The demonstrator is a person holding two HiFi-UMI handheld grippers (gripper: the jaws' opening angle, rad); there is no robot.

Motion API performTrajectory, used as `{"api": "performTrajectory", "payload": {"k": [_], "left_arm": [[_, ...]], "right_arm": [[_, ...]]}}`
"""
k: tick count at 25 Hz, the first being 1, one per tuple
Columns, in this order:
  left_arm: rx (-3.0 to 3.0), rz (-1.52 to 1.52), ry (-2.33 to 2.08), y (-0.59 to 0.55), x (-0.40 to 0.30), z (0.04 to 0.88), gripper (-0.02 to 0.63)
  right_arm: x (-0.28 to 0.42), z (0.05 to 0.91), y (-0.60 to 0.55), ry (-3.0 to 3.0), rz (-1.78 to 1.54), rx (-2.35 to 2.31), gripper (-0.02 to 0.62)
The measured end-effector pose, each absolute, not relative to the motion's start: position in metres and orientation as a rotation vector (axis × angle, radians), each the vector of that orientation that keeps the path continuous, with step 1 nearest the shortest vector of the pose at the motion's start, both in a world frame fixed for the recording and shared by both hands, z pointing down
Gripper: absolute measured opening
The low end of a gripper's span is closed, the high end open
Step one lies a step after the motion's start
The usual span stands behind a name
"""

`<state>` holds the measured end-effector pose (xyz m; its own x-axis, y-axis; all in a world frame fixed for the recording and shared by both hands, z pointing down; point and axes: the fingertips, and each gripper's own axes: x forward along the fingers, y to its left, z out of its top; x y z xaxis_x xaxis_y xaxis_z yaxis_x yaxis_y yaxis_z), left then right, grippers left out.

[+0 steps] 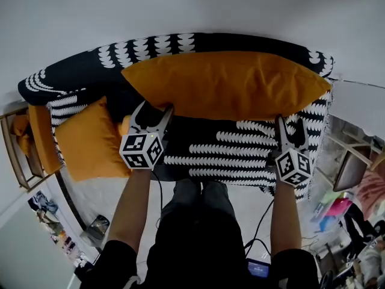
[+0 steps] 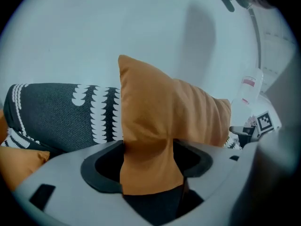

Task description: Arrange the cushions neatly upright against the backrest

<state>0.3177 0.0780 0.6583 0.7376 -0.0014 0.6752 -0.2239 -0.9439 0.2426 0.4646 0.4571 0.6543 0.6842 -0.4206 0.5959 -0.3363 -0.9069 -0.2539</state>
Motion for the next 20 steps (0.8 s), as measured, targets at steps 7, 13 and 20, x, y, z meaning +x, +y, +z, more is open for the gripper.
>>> {"api": "performTrajectory", "payload": {"k": [7, 13, 20], "left_arm": [[2.663, 0.918, -0.216, 0.080, 0.291, 0.596, 0.347], [2.751, 0.907, -0.333, 0.062, 0.223, 0.516, 0.347], [2.668, 0.755, -0.810, -0.026, 0.071, 0.430, 0.347]], "right_arm": [[0.416, 0.619, 0.436, 0.818, -1.057, -2.713, 0.380], [0.380, 0.545, 0.336, 1.302, -0.931, -2.649, 0.379], [0.317, 0.489, 0.221, 1.663, -0.858, -2.424, 0.379]]}}
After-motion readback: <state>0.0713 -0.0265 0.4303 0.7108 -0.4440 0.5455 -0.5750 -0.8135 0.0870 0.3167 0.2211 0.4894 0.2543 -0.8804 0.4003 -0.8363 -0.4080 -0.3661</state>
